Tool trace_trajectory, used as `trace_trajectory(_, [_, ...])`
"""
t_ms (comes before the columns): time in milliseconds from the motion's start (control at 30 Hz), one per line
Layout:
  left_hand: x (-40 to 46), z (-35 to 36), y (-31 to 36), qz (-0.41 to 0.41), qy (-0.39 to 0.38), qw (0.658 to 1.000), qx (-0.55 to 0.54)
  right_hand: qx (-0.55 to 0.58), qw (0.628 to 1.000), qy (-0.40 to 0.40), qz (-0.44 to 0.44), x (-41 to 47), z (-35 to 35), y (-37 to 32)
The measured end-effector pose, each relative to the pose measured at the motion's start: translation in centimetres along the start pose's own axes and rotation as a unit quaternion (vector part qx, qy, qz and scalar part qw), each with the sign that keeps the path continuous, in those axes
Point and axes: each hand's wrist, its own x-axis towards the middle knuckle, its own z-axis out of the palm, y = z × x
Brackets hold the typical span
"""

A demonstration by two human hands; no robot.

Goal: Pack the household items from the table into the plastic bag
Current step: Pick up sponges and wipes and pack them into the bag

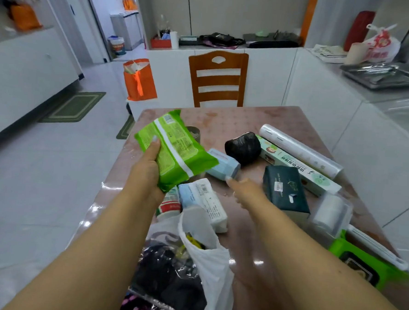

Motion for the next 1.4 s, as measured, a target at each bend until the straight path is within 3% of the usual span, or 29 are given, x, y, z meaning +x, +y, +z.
trace_trajectory(167, [0.0,-2.1,1.3,0.025,0.047,0.998,0.025,-0.139,0.988,-0.065,-0.014,0.5,4.2,1.8])
trace_trajectory(467, [-1.2,-3.9,0.9,0.023,0.091,0.994,0.064,0.052,0.992,-0.067,0.096,2.3,6.3,2.2])
trace_trajectory(600, [-2.0,-4.2,1.5,0.031,0.105,0.990,0.090,0.007,0.998,-0.006,0.059,1.7,5.2,1.4])
trace_trajectory(733, [-3.6,-4.5,2.4,0.029,0.122,0.986,0.108,-0.062,0.992,0.096,-0.046,-1.7,0.5,-1.1])
trace_trajectory(833, [-5.2,-4.4,2.6,0.030,0.124,0.985,0.120,0.059,0.973,0.186,-0.123,-5.8,-3.9,-4.4])
trace_trajectory(900, [-6.1,-4.3,2.5,0.024,0.120,0.984,0.129,0.209,0.955,0.127,-0.166,-9.4,-5.4,-6.8])
trace_trajectory(967, [-7.1,-4.2,2.6,0.008,0.091,0.989,0.119,0.304,0.936,0.000,-0.179,-12.6,-4.6,-8.7])
trace_trajectory(1033, [-8.2,-3.8,2.6,-0.024,0.002,0.997,0.071,0.267,0.950,-0.057,-0.153,-14.7,-1.3,-9.6])
trace_trajectory(1167, [-10.3,-4.3,3.2,-0.026,-0.130,0.991,-0.011,0.099,0.980,-0.040,-0.168,-16.8,4.2,-9.2])
trace_trajectory(1267, [-10.8,-6.6,3.7,-0.032,-0.127,0.991,0.022,0.028,0.985,-0.034,-0.166,-16.9,3.8,-8.5])
trace_trajectory(1333, [-11.1,-7.9,4.1,-0.043,-0.100,0.990,0.087,-0.008,0.995,0.021,-0.093,-15.7,3.2,-6.8])
trace_trajectory(1400, [-11.5,-8.8,4.4,-0.075,-0.080,0.981,0.161,-0.056,0.997,-0.001,-0.049,-16.1,3.7,-5.3])
